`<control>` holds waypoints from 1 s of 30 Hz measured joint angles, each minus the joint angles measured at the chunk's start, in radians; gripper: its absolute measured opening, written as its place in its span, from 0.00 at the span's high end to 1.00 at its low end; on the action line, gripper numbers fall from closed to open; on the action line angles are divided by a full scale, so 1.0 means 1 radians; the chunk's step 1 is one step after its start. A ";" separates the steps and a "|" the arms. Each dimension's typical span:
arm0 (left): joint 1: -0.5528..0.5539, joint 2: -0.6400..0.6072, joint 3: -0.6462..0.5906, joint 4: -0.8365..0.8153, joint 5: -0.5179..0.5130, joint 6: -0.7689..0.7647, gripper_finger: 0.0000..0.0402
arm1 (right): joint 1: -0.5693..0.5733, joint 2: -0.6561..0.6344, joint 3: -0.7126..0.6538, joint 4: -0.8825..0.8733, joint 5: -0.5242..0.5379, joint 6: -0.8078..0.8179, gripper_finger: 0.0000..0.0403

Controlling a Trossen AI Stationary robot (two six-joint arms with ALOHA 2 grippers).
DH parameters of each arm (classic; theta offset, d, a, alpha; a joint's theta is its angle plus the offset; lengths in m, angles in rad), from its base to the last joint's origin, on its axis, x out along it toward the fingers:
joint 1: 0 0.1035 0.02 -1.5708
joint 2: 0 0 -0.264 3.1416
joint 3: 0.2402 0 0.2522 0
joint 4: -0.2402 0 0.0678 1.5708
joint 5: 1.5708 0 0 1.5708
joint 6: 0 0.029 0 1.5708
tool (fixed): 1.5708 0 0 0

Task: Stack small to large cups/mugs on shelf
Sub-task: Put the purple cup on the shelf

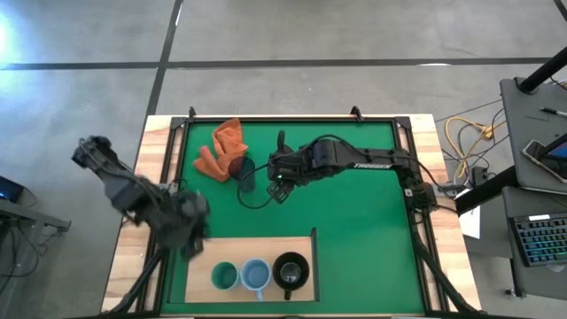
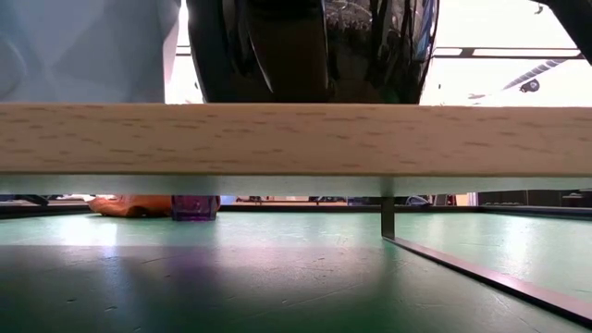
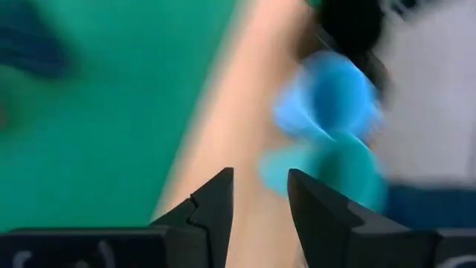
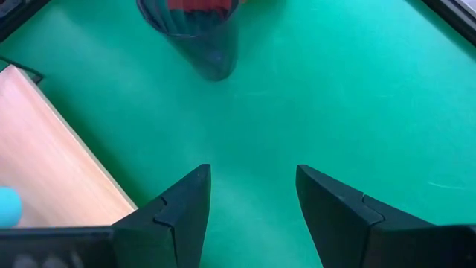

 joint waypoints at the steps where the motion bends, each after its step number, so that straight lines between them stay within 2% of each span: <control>1: 0.029 -0.020 0.000 -0.042 -0.050 -0.002 0.72 | -0.002 -0.001 0.000 -0.002 0.001 0.001 0.52; 3: 0.111 -0.066 -0.002 -0.139 -0.137 -0.002 0.72 | -0.008 -0.005 0.001 -0.019 0.025 0.012 0.52; 5: 0.241 -0.107 -0.007 -0.194 -0.152 0.029 0.72 | -0.016 -0.020 0.001 -0.038 0.042 0.016 0.52; 11: 0.736 -0.129 -0.067 -0.090 0.056 0.379 0.72 | -0.052 -0.081 0.002 -0.119 0.053 0.024 0.52; 14: 0.928 -0.086 -0.094 -0.042 0.154 0.521 0.72 | -0.063 -0.111 0.002 -0.173 0.058 0.056 0.52; 16: 1.015 -0.046 -0.110 -0.018 0.199 0.588 0.72 | -0.065 -0.135 -0.002 -0.167 0.071 0.045 0.52; 20: 1.089 0.045 -0.120 0.022 0.240 0.665 0.72 | -0.069 -0.160 -0.005 -0.169 0.106 0.004 0.52; 25: 1.096 0.154 -0.112 0.048 0.241 0.680 0.72 | -0.080 -0.173 -0.006 -0.169 0.154 -0.052 0.52; 30: 1.095 0.234 -0.118 0.045 0.240 0.709 0.72 | -0.085 -0.173 -0.006 -0.169 0.158 -0.052 0.52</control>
